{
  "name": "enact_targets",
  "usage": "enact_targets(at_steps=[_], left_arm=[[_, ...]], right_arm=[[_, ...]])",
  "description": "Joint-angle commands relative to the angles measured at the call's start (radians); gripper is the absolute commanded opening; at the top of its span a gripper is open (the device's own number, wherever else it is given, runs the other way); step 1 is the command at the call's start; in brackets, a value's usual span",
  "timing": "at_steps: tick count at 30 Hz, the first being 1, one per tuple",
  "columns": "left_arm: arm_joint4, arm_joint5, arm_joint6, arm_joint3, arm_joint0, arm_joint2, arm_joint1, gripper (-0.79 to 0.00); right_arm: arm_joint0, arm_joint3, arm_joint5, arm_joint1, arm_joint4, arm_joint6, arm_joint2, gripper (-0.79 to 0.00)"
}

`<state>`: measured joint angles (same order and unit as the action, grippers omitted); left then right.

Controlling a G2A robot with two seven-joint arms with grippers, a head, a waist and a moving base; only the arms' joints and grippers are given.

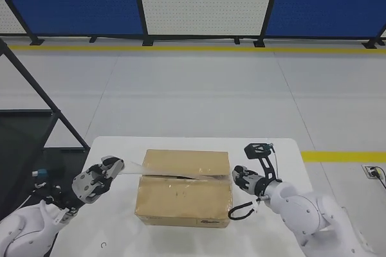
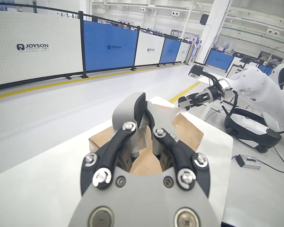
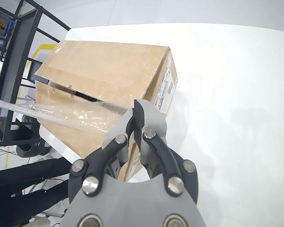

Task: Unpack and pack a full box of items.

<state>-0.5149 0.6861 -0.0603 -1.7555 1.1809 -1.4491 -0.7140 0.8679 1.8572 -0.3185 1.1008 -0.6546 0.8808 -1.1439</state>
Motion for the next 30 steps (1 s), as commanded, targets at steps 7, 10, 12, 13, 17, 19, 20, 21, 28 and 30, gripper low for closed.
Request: enact_targets(at_steps=[7, 10, 12, 13, 17, 19, 20, 21, 28, 30], left_arm=[[-0.008, 0.003, 0.014, 0.004, -0.001, -0.005, -0.011, -0.785], [-0.010, 0.004, 0.019, 0.005, 0.000, -0.009, -0.015, -0.785], [-0.007, 0.005, 0.022, 0.004, 0.001, -0.011, -0.018, -0.785], [-0.007, 0.007, 0.024, 0.005, 0.002, -0.012, -0.019, -0.785], [-0.005, 0.012, 0.033, 0.006, 0.004, -0.015, -0.024, -0.785], [-0.003, 0.015, 0.036, 0.008, 0.004, -0.016, -0.027, -0.785], [-0.002, 0.016, 0.038, 0.008, 0.005, -0.017, -0.028, -0.785], [-0.002, 0.018, 0.041, 0.008, 0.005, -0.017, -0.029, -0.785], [-0.001, 0.027, 0.055, 0.012, 0.007, -0.023, -0.038, -0.785], [-0.003, 0.028, 0.058, 0.011, 0.008, -0.024, -0.040, -0.785]], right_arm=[[-0.028, -0.041, -0.035, 0.012, -0.011, -0.009, 0.032, -0.785], [-0.040, -0.055, -0.056, 0.016, -0.019, -0.007, 0.042, -0.785], [-0.048, -0.068, -0.068, 0.019, -0.022, 0.007, 0.051, -0.785], [-0.054, -0.075, -0.071, 0.021, -0.020, 0.014, 0.054, -0.785], [-0.067, -0.092, -0.071, 0.025, -0.020, 0.023, 0.063, -0.785], [-0.064, -0.087, -0.069, 0.026, -0.021, 0.019, 0.061, -0.785], [-0.060, -0.080, -0.068, 0.026, -0.026, 0.015, 0.059, -0.785], [-0.055, -0.071, -0.066, 0.026, -0.028, 0.008, 0.056, -0.785], [-0.003, -0.012, -0.048, 0.021, -0.048, -0.021, 0.022, -0.785], [0.005, -0.004, -0.047, 0.020, -0.056, -0.013, 0.017, -0.785]])
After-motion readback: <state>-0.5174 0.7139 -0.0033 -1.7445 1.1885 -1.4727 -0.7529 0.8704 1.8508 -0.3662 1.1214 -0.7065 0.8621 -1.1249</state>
